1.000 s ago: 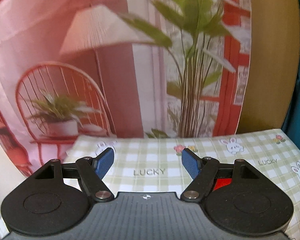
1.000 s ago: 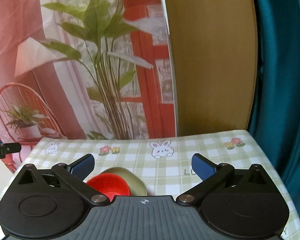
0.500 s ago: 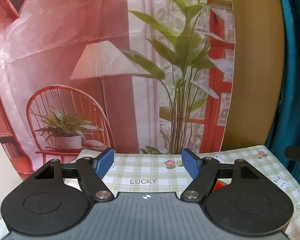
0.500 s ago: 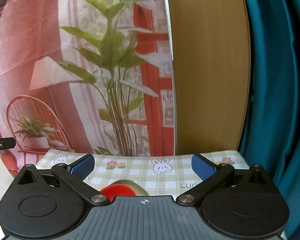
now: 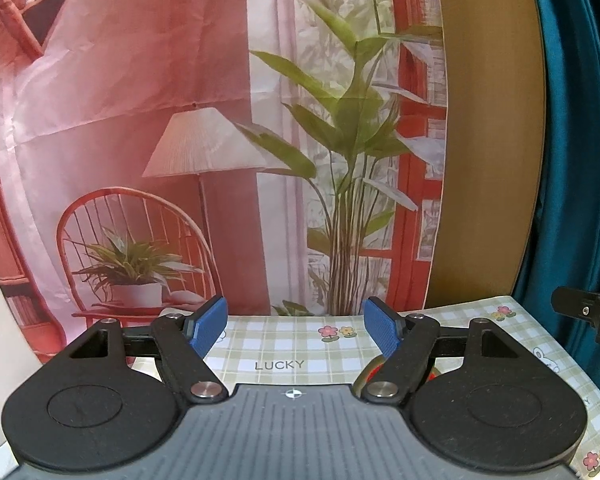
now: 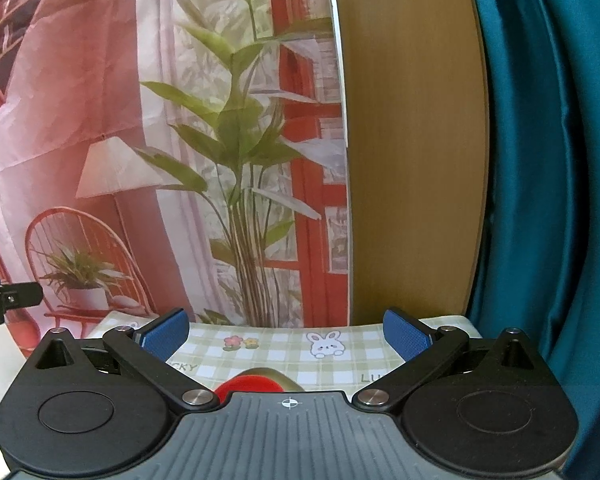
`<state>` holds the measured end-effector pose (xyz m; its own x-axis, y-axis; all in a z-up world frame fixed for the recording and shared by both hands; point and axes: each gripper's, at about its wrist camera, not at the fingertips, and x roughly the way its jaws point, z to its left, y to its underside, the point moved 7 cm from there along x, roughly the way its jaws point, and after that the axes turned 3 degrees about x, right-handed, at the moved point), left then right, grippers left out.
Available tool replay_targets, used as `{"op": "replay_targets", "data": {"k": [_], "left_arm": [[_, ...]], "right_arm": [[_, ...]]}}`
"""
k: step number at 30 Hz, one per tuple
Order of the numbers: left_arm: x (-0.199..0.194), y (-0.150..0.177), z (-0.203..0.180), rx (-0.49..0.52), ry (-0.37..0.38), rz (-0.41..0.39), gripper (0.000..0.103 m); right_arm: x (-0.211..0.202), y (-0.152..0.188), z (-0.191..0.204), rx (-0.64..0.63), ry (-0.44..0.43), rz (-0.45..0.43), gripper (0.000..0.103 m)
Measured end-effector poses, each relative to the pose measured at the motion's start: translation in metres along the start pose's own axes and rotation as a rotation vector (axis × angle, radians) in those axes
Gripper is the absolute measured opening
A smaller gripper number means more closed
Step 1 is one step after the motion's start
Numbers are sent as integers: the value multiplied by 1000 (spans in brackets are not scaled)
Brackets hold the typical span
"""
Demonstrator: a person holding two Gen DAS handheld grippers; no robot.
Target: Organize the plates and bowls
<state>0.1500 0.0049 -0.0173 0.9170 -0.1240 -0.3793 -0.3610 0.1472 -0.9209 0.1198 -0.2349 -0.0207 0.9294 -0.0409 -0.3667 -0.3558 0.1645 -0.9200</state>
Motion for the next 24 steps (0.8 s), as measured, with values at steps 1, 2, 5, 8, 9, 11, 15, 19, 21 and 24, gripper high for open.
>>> {"op": "replay_targets", "data": {"k": [1, 2, 5, 8, 9, 11, 15, 19, 21, 24], "left_arm": [[0, 0, 0, -3, 1, 0, 78], [-2, 0, 1, -7, 4, -2, 78], [-4, -1, 1, -9, 5, -8, 78], [-7, -1, 0, -8, 1, -13, 78], [-9, -1, -1, -8, 1, -15, 78], [-10, -1, -1, -9, 2, -19, 78], [-12, 0, -2, -11, 7, -19, 78], [-12, 0, 0, -16, 0, -21, 78], [-13, 0, 0, -19, 0, -20, 78], [-13, 0, 1, -16, 1, -21, 78]], "right_arm": [[-2, 0, 1, -2, -2, -3, 103], [-4, 0, 2, -6, -3, -5, 103], [-11, 0, 4, -16, 1, -13, 103], [-16, -1, 5, -12, -4, -18, 103], [-17, -1, 5, -11, -3, -19, 103], [-19, -2, 4, -9, 0, -23, 103], [-24, -3, 4, -8, 0, -27, 103], [-26, -4, 3, -6, 2, -30, 103], [-28, -4, 3, -8, 4, -33, 103], [-29, -5, 2, -8, 2, -37, 103]]}}
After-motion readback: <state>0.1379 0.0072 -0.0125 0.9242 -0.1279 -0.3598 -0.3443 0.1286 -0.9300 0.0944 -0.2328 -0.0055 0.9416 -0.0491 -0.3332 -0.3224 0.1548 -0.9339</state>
